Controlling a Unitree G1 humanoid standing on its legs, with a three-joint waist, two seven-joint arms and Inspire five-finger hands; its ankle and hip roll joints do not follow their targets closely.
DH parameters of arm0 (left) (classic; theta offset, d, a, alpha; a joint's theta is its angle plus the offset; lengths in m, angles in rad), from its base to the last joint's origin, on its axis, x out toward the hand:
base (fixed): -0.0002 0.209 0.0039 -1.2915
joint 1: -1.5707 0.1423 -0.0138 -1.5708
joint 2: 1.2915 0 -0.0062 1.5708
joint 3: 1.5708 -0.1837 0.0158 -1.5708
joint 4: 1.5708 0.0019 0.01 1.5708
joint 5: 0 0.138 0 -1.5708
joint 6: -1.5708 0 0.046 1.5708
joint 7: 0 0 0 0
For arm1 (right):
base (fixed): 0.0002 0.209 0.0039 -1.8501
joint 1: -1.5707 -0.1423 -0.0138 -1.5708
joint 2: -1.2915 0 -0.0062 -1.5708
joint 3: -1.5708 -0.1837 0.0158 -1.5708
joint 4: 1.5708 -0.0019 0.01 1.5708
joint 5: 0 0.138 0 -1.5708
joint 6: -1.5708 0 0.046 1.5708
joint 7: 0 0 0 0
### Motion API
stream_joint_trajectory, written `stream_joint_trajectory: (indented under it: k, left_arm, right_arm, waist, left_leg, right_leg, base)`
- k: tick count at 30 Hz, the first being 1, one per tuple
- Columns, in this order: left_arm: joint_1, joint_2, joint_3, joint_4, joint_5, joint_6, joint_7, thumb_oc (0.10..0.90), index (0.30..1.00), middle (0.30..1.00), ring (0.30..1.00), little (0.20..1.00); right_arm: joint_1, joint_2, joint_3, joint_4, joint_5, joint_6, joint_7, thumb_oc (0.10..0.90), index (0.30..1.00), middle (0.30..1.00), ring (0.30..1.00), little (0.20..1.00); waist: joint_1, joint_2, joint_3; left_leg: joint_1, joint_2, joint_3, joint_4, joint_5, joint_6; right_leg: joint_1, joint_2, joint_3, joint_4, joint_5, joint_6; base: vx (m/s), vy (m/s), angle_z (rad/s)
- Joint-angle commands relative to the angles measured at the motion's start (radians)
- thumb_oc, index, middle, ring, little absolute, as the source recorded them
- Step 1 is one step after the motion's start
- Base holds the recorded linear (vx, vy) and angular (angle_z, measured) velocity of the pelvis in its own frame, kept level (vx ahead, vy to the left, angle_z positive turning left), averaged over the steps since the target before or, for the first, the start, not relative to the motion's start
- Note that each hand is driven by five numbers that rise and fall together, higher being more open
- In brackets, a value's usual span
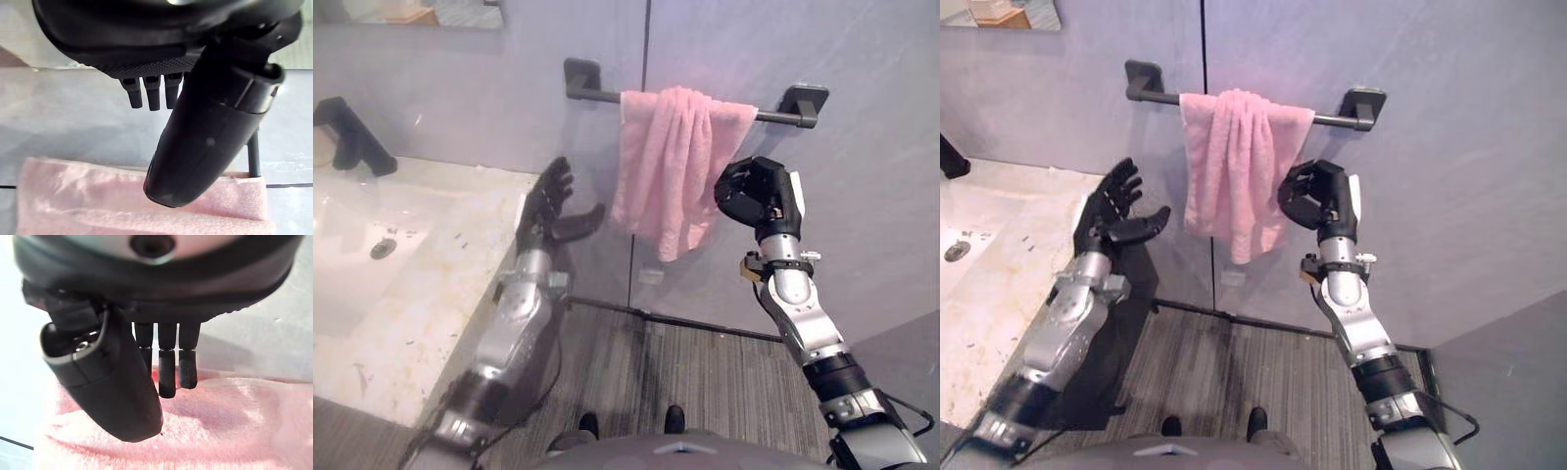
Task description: Organize the bathroom.
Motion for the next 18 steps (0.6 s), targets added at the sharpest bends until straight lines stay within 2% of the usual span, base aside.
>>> stream_joint_trajectory:
  k: [1, 6, 10, 14, 16, 17, 18]
  left_arm:
    - [-0.156, -0.003, 0.012, 0.035, 0.11, -0.143, 0.005, 0.8, 0.9, 0.9, 0.9, 0.9]
    - [-0.204, 0.009, 0.006, 0.072, 0.134, -0.131, 0.0, 0.8, 0.9, 0.9, 0.9, 0.9]
    - [-0.241, 0.017, -0.006, 0.117, 0.061, -0.106, -0.074, 0.8, 0.9, 0.9, 0.9, 0.9]
    - [-0.261, 0.019, -0.019, 0.145, 0.062, -0.079, -0.111, 0.8, 0.9, 0.9, 0.9, 0.9]
    - [-0.267, 0.029, -0.019, 0.162, 0.083, -0.078, -0.099, 0.596, 0.594, 0.594, 0.594, 0.594]
    - [-0.268, 0.033, -0.017, 0.17, 0.082, -0.076, -0.103, 0.585, 0.578, 0.578, 0.578, 0.578]
    - [-0.268, 0.039, -0.014, 0.179, 0.094, -0.079, -0.1, 0.496, 0.444, 0.444, 0.444, 0.444]
  right_arm:
    - [-0.081, -0.02, -0.018, -0.014, 0.012, -0.098, 0.024, 0.4, 0.3, 0.3, 0.3, 0.3]
    - [-0.077, -0.017, -0.007, -0.013, 0.021, -0.101, 0.059, 0.4, 0.3, 0.3, 0.3, 0.3]
    - [-0.082, -0.016, 0.009, -0.01, 0.027, -0.093, 0.083, 0.4, 0.3, 0.3, 0.3, 0.3]
    - [-0.09, -0.013, 0.027, -0.004, 0.021, -0.088, 0.094, 0.4, 0.3, 0.3, 0.3, 0.3]
    - [-0.097, -0.011, 0.035, 0.0, 0.025, -0.089, 0.1, 0.4, 0.3, 0.3, 0.3, 0.3]
    - [-0.098, -0.011, 0.036, 0.001, 0.027, -0.091, 0.104, 0.4, 0.3, 0.3, 0.3, 0.3]
    - [-0.097, -0.011, 0.04, -0.003, 0.027, -0.091, 0.104, 0.4, 0.3, 0.3, 0.3, 0.3]
  waist:
    - [-0.018, -0.016, -0.107]
    - [-0.035, -0.016, -0.114]
    - [-0.049, -0.012, -0.119]
    - [-0.057, -0.01, -0.123]
    - [-0.06, -0.008, -0.125]
    - [-0.06, -0.007, -0.126]
    - [-0.062, -0.006, -0.126]
  left_leg:
    - [-0.009, 0.024, -0.008, -0.001, -0.024, 0.016]
    - [-0.004, 0.024, 0.005, -0.001, -0.026, 0.018]
    - [0.002, 0.023, 0.015, -0.001, -0.028, 0.019]
    - [0.008, 0.024, 0.025, -0.001, -0.03, 0.02]
    - [0.011, 0.025, 0.029, -0.001, -0.031, 0.021]
    - [0.012, 0.025, 0.03, -0.001, -0.031, 0.021]
    - [0.015, 0.025, 0.032, -0.001, -0.032, 0.021]
  right_leg:
    - [0.043, -0.023, 0.008, -0.002, -0.053, 0.014]
    - [0.042, -0.022, 0.023, -0.002, -0.053, 0.016]
    - [0.043, -0.019, 0.037, -0.002, -0.054, 0.017]
    - [0.042, -0.017, 0.047, -0.002, -0.053, 0.017]
    - [0.043, -0.016, 0.053, -0.002, -0.054, 0.015]
    - [0.044, -0.015, 0.054, -0.002, -0.054, 0.015]
    - [0.045, -0.015, 0.057, -0.002, -0.054, 0.015]
  base:
    - [0.06, 0.025, -0.08]
    - [0.04, 0.014, -0.09]
    - [0.06, 0.014, -0.11]
    - [0.05, 0.005, -0.08]
    - [0.06, 0.004, -0.04]
    - [0.08, 0.005, -0.05]
    - [0.05, 0.004, -0.05]
